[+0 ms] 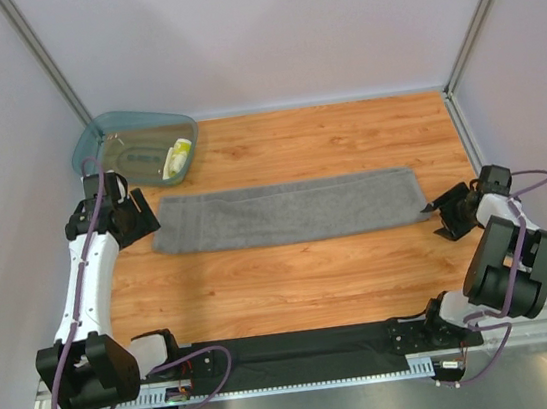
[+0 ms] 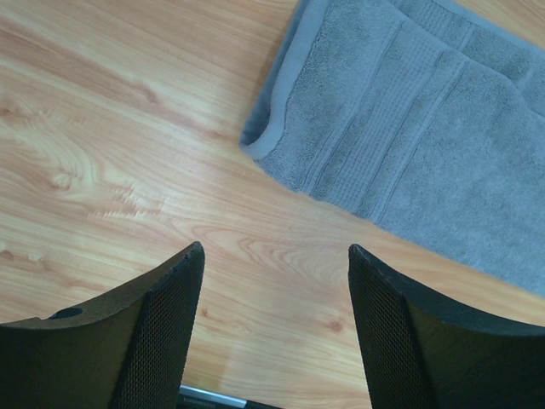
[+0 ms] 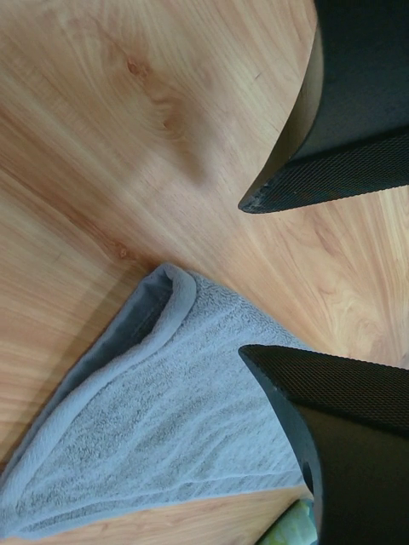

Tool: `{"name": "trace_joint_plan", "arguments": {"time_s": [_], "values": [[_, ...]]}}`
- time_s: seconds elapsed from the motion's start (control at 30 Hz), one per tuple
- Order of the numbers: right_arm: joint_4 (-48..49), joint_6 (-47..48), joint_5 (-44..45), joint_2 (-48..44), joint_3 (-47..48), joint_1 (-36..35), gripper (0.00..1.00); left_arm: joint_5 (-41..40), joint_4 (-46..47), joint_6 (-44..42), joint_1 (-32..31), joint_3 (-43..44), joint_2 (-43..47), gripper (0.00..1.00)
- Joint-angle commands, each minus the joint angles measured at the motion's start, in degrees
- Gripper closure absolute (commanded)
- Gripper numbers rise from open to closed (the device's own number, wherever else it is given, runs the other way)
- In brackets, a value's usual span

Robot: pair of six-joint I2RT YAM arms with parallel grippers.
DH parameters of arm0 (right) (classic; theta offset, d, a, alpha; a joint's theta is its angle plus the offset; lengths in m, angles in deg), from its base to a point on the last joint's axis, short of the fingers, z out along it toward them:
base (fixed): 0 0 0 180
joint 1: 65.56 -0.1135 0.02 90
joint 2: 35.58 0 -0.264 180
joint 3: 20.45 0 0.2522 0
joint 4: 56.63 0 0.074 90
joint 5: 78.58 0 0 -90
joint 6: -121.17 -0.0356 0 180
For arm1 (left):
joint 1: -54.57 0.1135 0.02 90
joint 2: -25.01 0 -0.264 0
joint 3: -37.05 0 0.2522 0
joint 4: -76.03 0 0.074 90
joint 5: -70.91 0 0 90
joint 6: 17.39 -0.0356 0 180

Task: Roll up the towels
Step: Fold the towel

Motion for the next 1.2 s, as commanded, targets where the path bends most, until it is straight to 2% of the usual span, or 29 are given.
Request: {"name": "trace_joint_plan", "arguments": {"time_s": [0.0, 0.33, 0.5, 0.6, 0.63, 0.73, 0.83, 1.03, 1.17], "values": [[4.9, -1.3, 1.8, 1.9, -0.3, -0.3, 0.36, 0.2, 0.6, -1.4, -0.3, 0.3, 1.6, 0.26], [9.1, -2.5, 2.0, 8.9, 0.7, -2.1, 0.42, -0.3, 0.3, -1.6, -0.3, 0.2, 1.4, 0.26], [10.9, -2.8, 1.6, 11.9, 0.9, -3.7, 0.5, -0.8, 0.3, -1.6, -0.3, 0.3, 1.3, 0.27], [11.3, -2.8, 1.6, 12.9, 0.8, -3.7, 0.66, -1.1, 0.2, -1.6, -0.3, 0.2, 1.1, 0.27], [11.3, -2.8, 2.0, 12.7, 0.8, -3.8, 0.78, -1.2, 0.3, -1.7, -0.3, 0.3, 1.0, 0.27], [8.7, -2.1, 5.1, 11.2, 1.5, -3.8, 0.92, -1.2, 0.2, -1.6, -0.4, 0.2, 0.8, 0.27], [3.7, -0.8, 12.2, 7.2, 3.4, -3.1, 0.99, -1.1, 0.2, -1.7, -0.4, 0.3, 0.5, 0.27], [-2.4, -0.5, 21.0, -1.2, 7.9, -1.7, 1.0, -0.6, 0.1, -1.5, -1.4, 0.3, 0.0, 0.27], [-5.0, 0.0, 21.6, -4.8, 10.5, -3.7, 1.0, -1.4, -1.8, -0.2, -5.2, 0.4, 0.3, 0.27]]}}
